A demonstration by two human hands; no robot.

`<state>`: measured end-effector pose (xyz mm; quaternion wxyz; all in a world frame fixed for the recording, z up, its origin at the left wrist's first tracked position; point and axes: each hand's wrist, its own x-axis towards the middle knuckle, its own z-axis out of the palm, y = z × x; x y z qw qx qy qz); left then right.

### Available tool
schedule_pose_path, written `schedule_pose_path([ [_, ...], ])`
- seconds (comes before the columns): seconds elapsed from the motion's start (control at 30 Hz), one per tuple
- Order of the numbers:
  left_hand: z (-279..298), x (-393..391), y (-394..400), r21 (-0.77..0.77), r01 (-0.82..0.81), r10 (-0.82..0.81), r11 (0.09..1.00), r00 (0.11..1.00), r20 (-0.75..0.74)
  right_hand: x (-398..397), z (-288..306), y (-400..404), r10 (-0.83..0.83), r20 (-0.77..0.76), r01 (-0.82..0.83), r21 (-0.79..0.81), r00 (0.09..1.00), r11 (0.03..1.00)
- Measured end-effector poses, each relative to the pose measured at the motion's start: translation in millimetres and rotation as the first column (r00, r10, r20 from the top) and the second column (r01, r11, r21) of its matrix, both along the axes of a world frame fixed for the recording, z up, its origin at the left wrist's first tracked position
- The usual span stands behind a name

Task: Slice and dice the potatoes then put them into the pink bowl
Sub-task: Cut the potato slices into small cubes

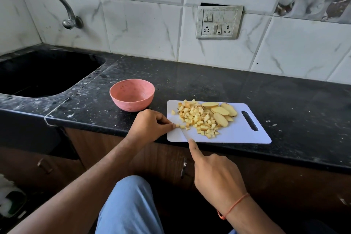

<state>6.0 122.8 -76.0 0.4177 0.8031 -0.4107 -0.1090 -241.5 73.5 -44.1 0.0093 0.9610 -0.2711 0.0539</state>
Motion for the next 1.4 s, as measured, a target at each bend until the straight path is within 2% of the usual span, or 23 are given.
schedule_pose_path([
  [0.23, 6, 6, 5, 0.025, 0.081, -0.082, 0.996, 0.997, 0.011, -14, 9, 0, -0.043, 0.035, 0.042, 0.037, 0.998, 0.998],
  [0.4, 7, 4, 4, 0.032, 0.063, -0.063, 0.997, 0.998, -0.011, 5, 8, 1, -0.007, 0.107, 0.006, 0.009, 0.994, 1.0],
  [0.83, 6, 5, 1, 0.047, 0.033, -0.031, 0.998, 0.999, -0.043, 37, -1, -8, 0.024, -0.014, -0.024, -0.036, 1.0, 0.999],
  [1.13, 3, 5, -1, 0.052, -0.003, 0.006, 0.999, 0.998, -0.068, -19, -4, -24, 0.079, -0.008, -0.079, -0.038, 0.997, 0.996],
  [1.2, 2, 7, -2, 0.059, 0.001, 0.003, 0.998, 0.997, -0.072, -28, -4, -35, 0.07, 0.052, -0.068, -0.044, 0.996, 0.997],
  [1.27, 1, 8, -3, 0.065, 0.004, 0.001, 0.998, 0.997, -0.072, -33, -6, -52, 0.052, 0.177, -0.055, 0.009, 0.983, 0.998],
  [1.4, 2, 6, -7, 0.06, -0.001, 0.005, 0.998, 0.997, -0.072, -28, -7, -105, 0.009, 0.473, -0.052, 0.078, 0.881, 0.996],
])
